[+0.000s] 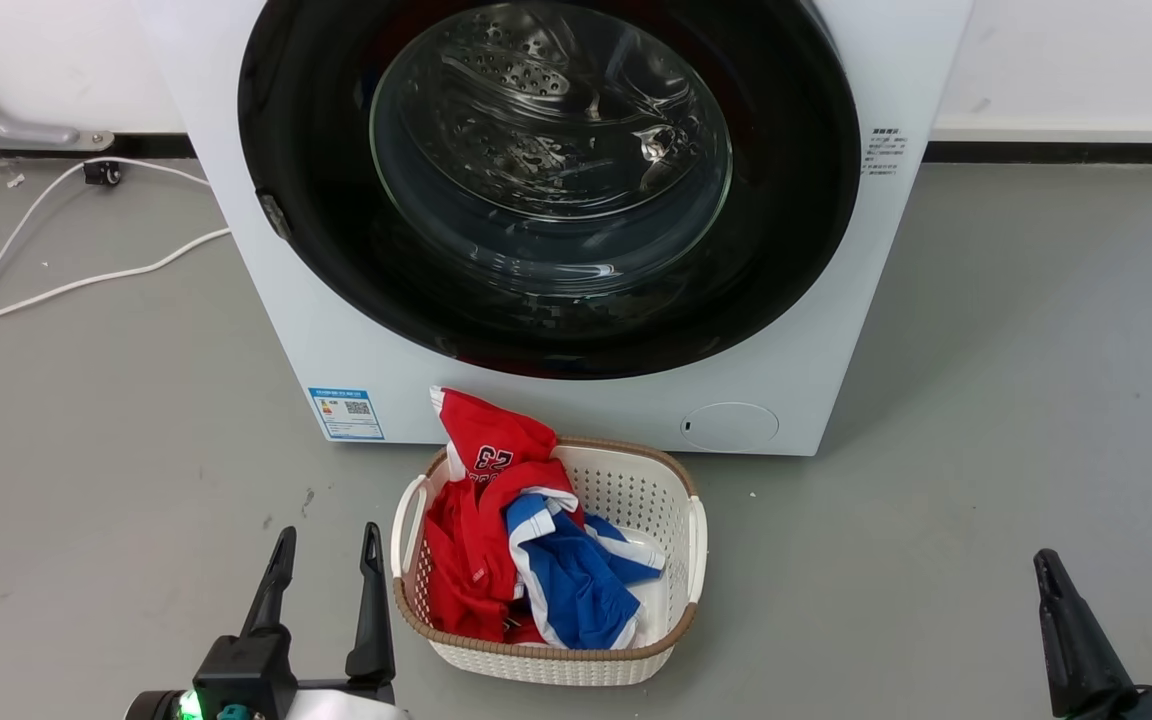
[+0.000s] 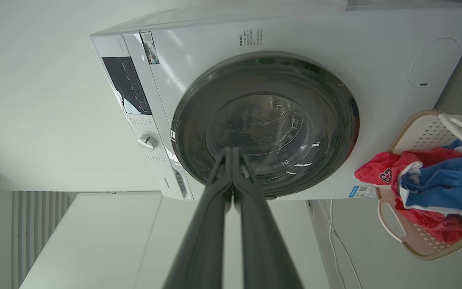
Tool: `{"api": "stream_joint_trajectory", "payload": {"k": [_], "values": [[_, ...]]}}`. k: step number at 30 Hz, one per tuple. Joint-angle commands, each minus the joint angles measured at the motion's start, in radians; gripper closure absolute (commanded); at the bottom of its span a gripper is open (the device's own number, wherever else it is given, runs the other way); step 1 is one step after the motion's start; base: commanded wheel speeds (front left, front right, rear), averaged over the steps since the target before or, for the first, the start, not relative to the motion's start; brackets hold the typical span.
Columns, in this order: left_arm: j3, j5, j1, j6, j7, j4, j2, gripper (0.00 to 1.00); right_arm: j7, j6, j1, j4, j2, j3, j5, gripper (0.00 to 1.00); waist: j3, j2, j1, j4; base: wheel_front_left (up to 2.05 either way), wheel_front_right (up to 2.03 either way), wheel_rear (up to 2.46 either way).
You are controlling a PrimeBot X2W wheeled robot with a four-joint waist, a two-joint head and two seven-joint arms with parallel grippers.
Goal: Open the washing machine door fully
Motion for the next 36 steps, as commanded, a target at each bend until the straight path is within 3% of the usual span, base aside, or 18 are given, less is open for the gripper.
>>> {"api": "stream_joint_trajectory", "payload": {"k": [1,5,10,19,28,36], "values": [[0.001,0.005,0.003,0.004,-0.003,-0.004,0.0,0.0,0.006,0.0,0.006,0.002,0.002,-0.004,0.006,1.0,0.002,0.0,0.0001,0.001,0.0,0.0,0.0],[-0.002,0.007,-0.003,0.006,-0.003,-0.011,0.0,0.0,0.015,0.0,-0.026,0.014,0.002,-0.028,0.031,1.0,0.013,0.0,0.0001,0.006,0.0,0.0,0.0],[-0.008,0.013,-0.037,0.006,-0.003,-0.027,0.0,0.0,0.063,0.0,-0.152,0.068,0.001,-0.147,0.077,1.0,0.072,0.0,0.0001,0.019,0.0,0.0,0.0],[-0.026,0.02,-0.129,0.008,-0.003,-0.054,0.0,0.0,0.148,0.0,-0.496,0.282,-0.125,-0.311,0.061,1.0,0.221,0.0,0.0001,0.057,0.0,0.0,0.0],[-0.057,0.014,-0.231,0.016,-0.003,-0.082,0.0,0.0,0.21,0.0,-0.804,0.395,-0.237,-0.303,-0.002,1.0,0.372,0.0,0.0001,0.102,0.0,0.0,0.0],[-0.082,-0.002,-0.298,0.032,-0.003,-0.097,0.0,0.0,0.279,0.0,-1.034,0.437,-0.313,-0.225,-0.06,1.0,0.467,0.0,0.0001,0.133,0.0,0.0,0.0]]}}
